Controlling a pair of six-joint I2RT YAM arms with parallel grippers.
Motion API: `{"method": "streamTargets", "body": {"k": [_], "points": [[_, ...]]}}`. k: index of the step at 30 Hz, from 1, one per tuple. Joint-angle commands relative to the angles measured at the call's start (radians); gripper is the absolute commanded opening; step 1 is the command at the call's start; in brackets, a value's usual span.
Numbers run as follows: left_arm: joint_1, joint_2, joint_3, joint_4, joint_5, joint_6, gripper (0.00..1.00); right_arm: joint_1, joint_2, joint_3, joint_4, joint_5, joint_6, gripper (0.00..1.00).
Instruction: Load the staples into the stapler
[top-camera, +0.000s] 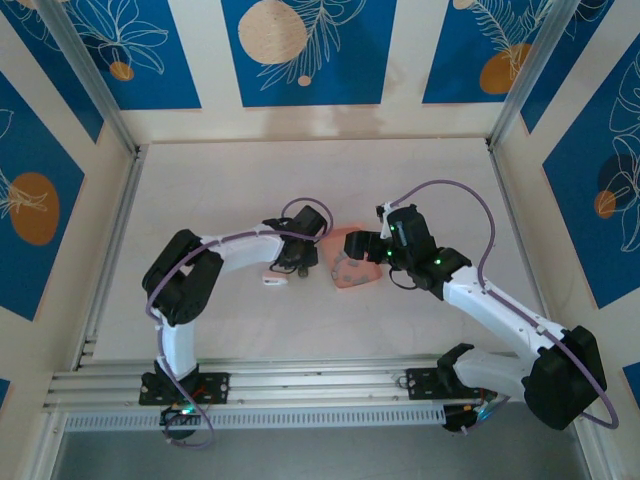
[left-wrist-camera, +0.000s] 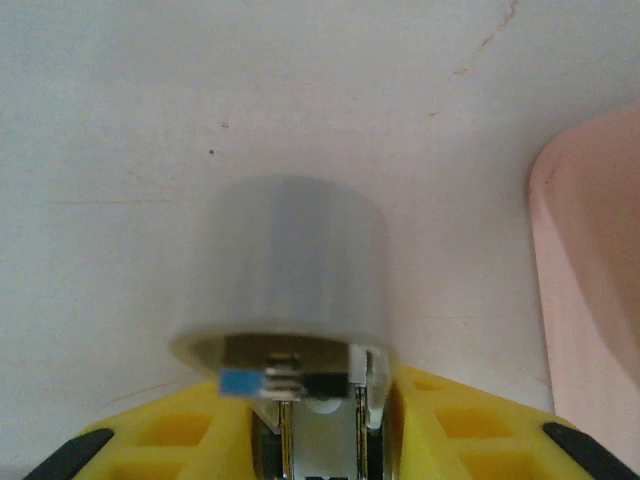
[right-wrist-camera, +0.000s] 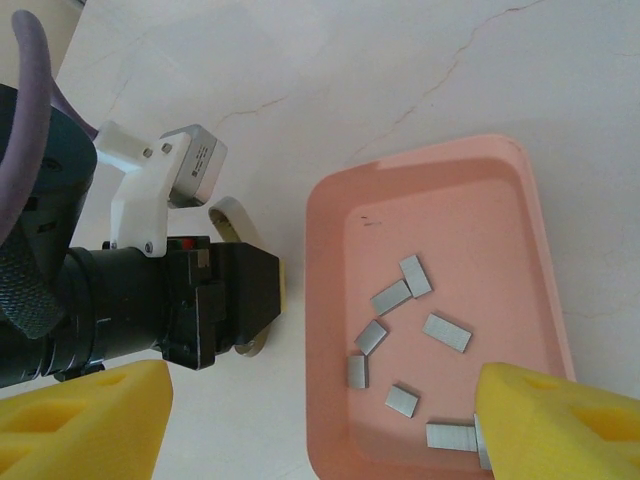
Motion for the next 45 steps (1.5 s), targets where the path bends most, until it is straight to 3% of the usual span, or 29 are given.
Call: {"method": "streamTargets", "body": {"k": [1,14,25,28,34,41,45], "points": [[-0.014,0.012,0.02,-0.014,-0.003,0.023,0.34,0.009,-0.023,-0.002,-0.012,0.012,0.002,0.79],[-0.025,-0.016,0.029,-0.038,-0.016,0.07,0.4,0.023,-0.023,0.005,-0.007,0.011,-0.008,0.79],[-0.004,-0.277,-0.035,-0.065,-0.069,0.136,0.51,0.092,0.024,0.069,-0.016,-0.081,-0.137,0.79],[0.05,-0.358,-0.099,-0.034,0.009,0.148,0.59,0.129,0.073,0.11,-0.016,-0.177,-0.221,0.77],[0.195,-0.53,-0.291,0.093,0.178,0.169,0.61,0.157,0.24,0.244,-0.038,-0.357,-0.319,0.77],[0.401,-0.693,-0.498,0.231,0.382,0.172,0.62,0.28,0.446,0.369,-0.072,-0.417,-0.817,0.77],[0.492,-0.737,-0.566,0.253,0.453,0.177,0.61,0.298,0.577,0.471,-0.157,-0.429,-1.022,0.76]]}}
